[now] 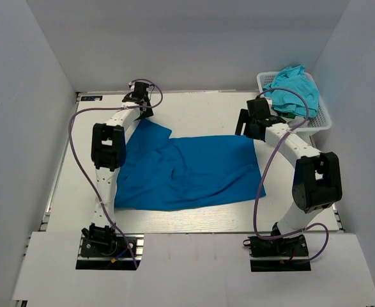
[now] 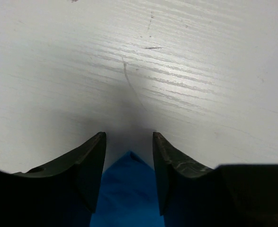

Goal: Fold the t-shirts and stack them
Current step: Grap the side of the flattened tshirt furthest away from the robot with both arms

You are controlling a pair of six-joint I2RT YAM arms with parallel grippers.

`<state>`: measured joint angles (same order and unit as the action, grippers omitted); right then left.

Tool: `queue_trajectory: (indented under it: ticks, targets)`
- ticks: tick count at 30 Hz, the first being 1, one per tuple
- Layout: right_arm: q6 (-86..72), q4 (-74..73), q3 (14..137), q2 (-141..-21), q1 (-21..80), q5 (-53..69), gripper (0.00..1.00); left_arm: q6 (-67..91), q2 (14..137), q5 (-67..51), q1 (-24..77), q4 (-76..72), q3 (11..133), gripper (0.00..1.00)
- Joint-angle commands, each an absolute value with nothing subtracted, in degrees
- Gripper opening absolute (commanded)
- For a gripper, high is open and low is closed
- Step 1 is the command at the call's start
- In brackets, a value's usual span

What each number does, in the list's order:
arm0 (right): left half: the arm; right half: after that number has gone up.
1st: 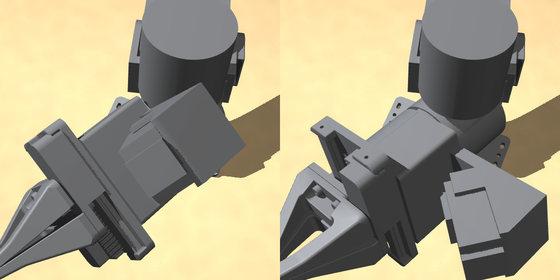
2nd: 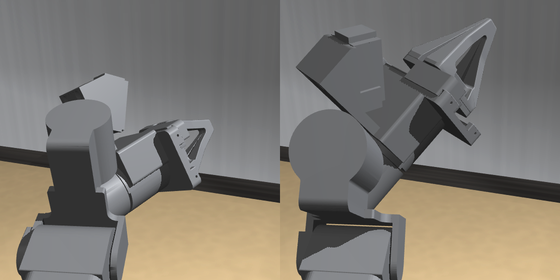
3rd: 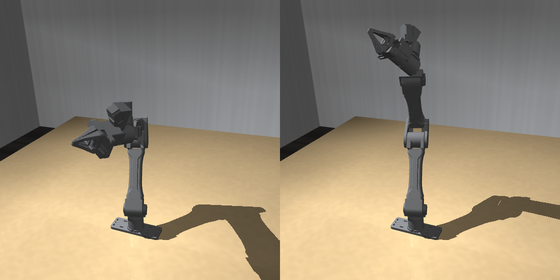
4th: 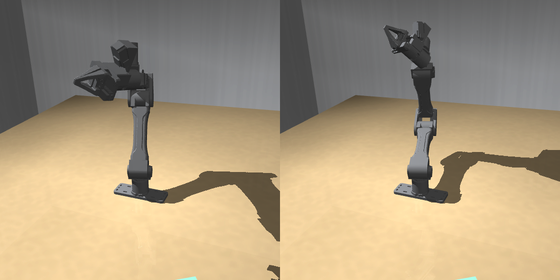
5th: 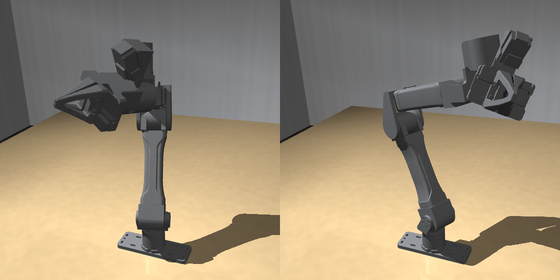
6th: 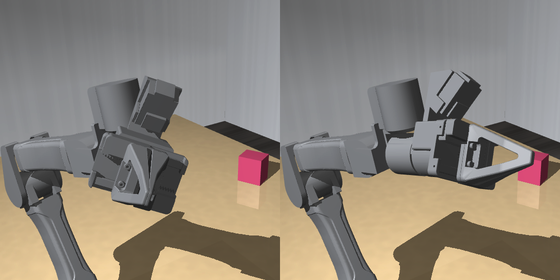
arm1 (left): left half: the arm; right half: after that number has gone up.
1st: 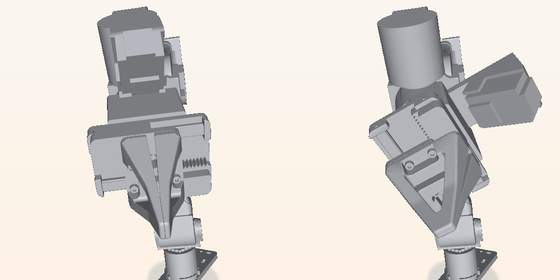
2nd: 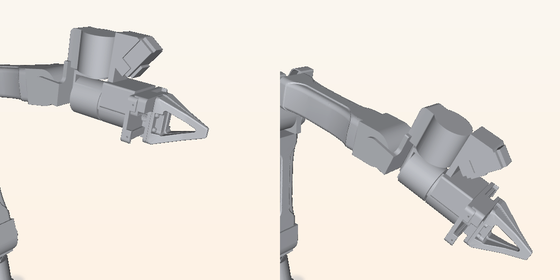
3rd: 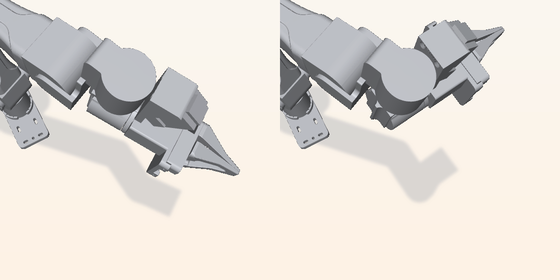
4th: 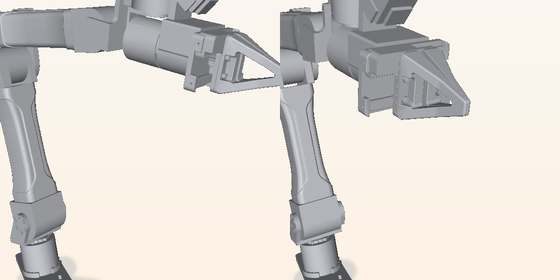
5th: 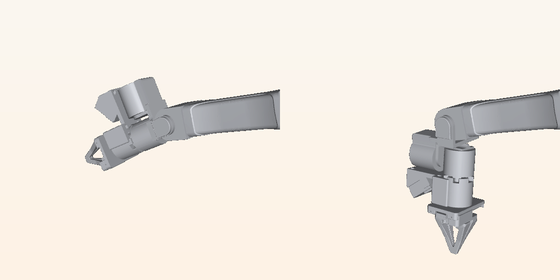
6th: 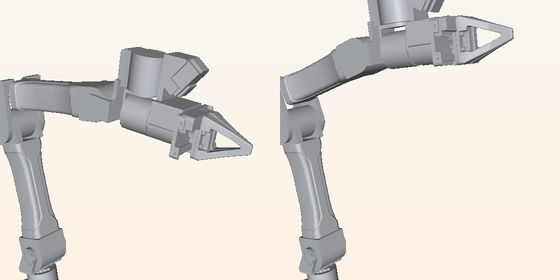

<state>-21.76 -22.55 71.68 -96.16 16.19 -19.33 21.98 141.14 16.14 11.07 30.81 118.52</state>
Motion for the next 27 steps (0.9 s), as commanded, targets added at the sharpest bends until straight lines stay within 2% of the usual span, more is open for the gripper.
queue_trajectory:
  ticks: [1,2,8,13,17,19,20,27]
  targets:
    - [-21.0,-21.7,73.3,-95.4,15.6,-19.8,0.90,21.9,142.2,11.7,10.7,33.1,114.5,0.52]
    - [-21.0,-21.8,73.0,-95.4,15.6,-19.9,0.90,21.9,141.2,11.7,10.7,33.7,113.7,0.49]
    - [-21.3,-22.1,72.7,-96.1,15.6,-21.4,0.90,20.8,137.3,9.5,10.7,31.4,105.4,0.49]
    - [-22.0,-22.9,73.4,-97.9,15.5,-22.1,0.90,20.1,136.1,8.3,11.3,31.9,104.2,0.45]
    - [-22.2,-22.9,73.9,-99.4,15.6,-22.5,0.90,19.6,136.1,8.3,11.9,31.9,102.7,0.33]
    - [-22.6,-23.2,74.3,-100.3,15.5,-22.5,0.90,19.6,136.1,8.3,11.9,31.9,102.2,0.13]
    - [-22.7,-23.1,74.3,-100.6,15.5,-22.5,0.90,19.6,136.1,8.3,11.9,31.9,102.2,0.00]
    - [-23.5,-22.4,76.6,-104.4,15.5,-22.4,0.90,19.6,134.1,13.7,11.9,30.9,100.6,0.00]
